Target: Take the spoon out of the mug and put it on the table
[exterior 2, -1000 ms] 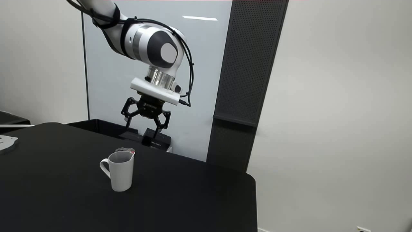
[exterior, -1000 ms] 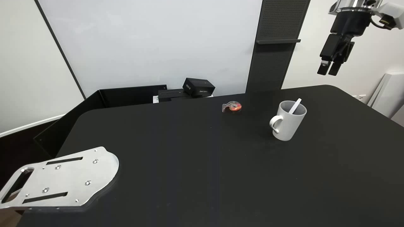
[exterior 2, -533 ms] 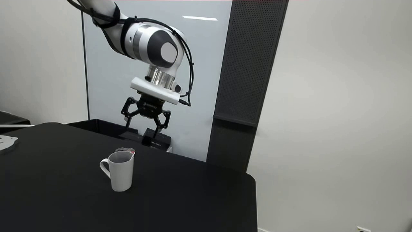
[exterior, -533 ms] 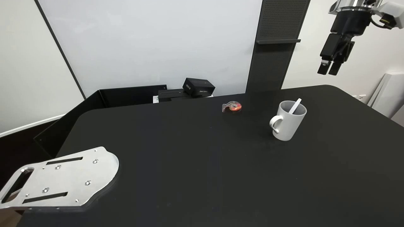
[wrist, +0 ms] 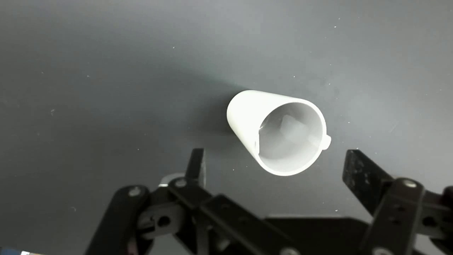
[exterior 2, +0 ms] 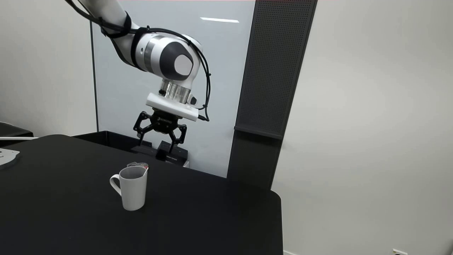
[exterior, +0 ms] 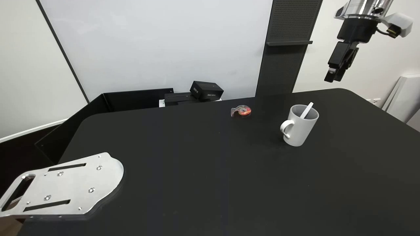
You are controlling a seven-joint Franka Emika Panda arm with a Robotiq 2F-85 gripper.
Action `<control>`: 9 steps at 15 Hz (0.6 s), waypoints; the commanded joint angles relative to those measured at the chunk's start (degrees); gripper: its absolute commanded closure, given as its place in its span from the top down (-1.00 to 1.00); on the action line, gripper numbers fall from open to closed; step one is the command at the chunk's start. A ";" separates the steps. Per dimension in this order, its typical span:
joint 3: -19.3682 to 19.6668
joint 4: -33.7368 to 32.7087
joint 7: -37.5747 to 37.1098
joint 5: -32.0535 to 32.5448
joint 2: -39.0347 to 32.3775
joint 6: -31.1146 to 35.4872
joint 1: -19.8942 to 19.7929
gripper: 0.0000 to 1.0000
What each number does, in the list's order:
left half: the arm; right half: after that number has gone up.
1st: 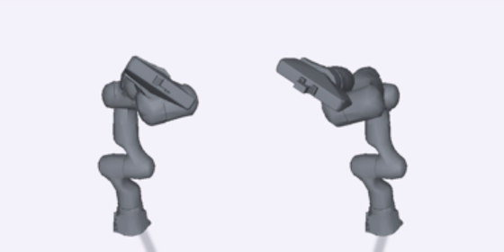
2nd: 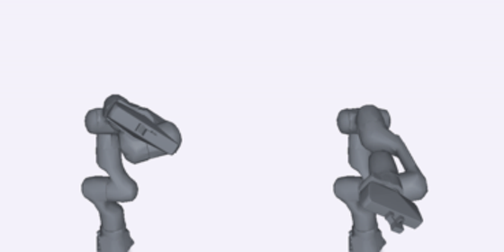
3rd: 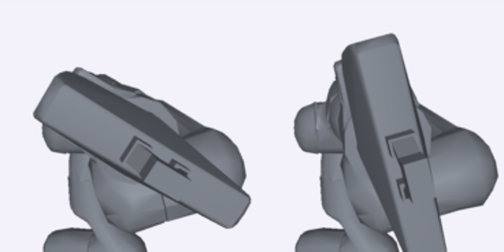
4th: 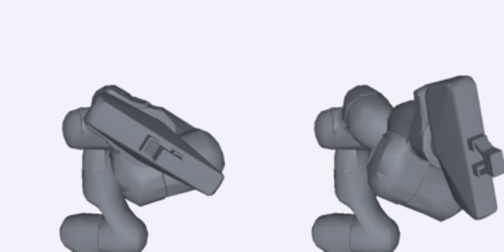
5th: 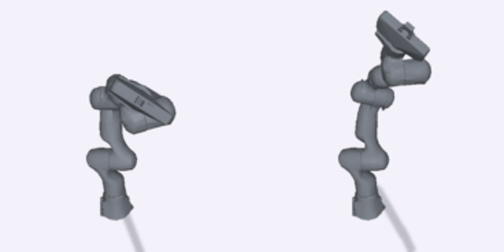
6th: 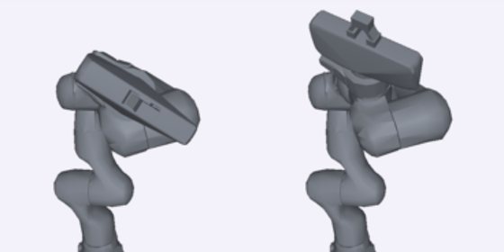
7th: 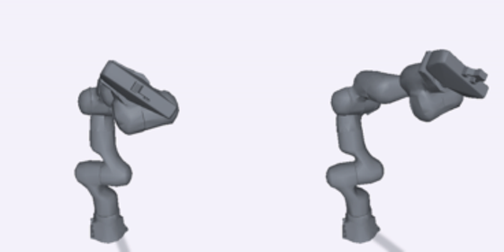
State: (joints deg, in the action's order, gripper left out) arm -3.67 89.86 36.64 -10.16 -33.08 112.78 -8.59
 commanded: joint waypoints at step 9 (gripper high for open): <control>-2.48 -1.64 8.24 -3.22 -4.10 2.96 -1.55 1.00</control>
State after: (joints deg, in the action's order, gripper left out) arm -5.66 89.71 45.05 -12.37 -35.93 115.89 -9.70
